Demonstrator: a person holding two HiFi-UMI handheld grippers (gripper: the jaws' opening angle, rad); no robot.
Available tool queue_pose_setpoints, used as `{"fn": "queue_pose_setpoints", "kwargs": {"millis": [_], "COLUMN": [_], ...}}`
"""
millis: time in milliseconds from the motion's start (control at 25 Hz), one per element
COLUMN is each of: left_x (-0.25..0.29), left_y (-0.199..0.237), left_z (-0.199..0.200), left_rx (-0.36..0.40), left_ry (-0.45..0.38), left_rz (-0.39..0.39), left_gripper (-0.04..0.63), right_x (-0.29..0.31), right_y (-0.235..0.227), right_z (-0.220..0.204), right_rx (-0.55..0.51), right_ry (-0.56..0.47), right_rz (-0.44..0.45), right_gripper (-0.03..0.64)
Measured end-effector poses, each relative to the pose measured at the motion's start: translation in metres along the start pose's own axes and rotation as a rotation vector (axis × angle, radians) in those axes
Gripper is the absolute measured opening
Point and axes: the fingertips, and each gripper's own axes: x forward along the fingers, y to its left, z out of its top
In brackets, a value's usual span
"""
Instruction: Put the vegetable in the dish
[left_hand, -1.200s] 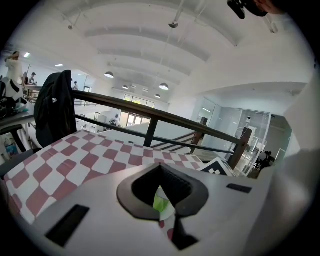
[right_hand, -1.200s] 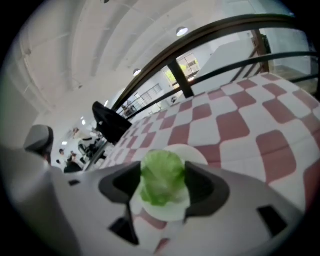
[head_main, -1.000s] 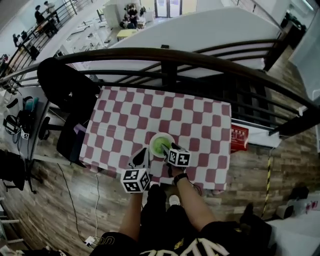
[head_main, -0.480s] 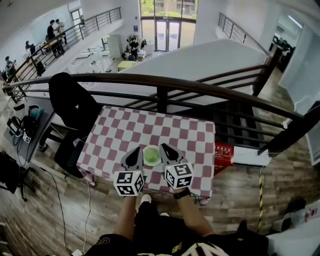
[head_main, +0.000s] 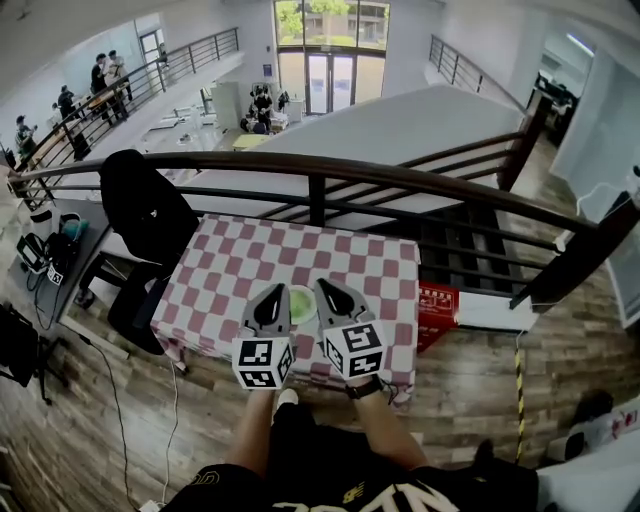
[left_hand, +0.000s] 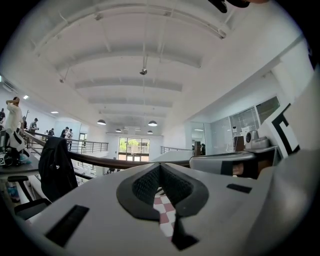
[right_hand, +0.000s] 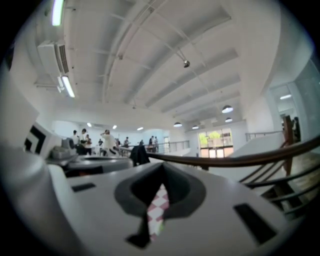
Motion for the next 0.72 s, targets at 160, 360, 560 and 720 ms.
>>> {"fn": "queue_pose_setpoints", "kwargs": {"millis": [160,360,560,720], "left_x": [-0.008,-0.017,-0.024,-0.026], "left_y": [-0.009,-0.013,-0.015,-0.018], "left_z": [0.0,-0.005,-0.014,-0.014], "left_rx": [0.006,0.001,-0.001,0.0], "left_ry": [0.002,0.011,0.031,0.033], "left_rz": [-0.007,0.006,0.015,0.011], "left_gripper": [0.017,0.017,0.017,0.017], "right_x": [-0.011,-0.021,-0.026,-0.03], "right_y": [0.002,0.003,-0.002,-0.011], "right_z": [0.003,-0.001,-0.007,-0.01], "right_rx": [0.01,0.032,0.045,0.059], "right_ry": [-0.016,-0.026,-0.018,-0.01], "right_rz": [-0.006,-0.007,-0.02,-0.049], "right_gripper": [0.015,0.015,0.015,0.015]}}
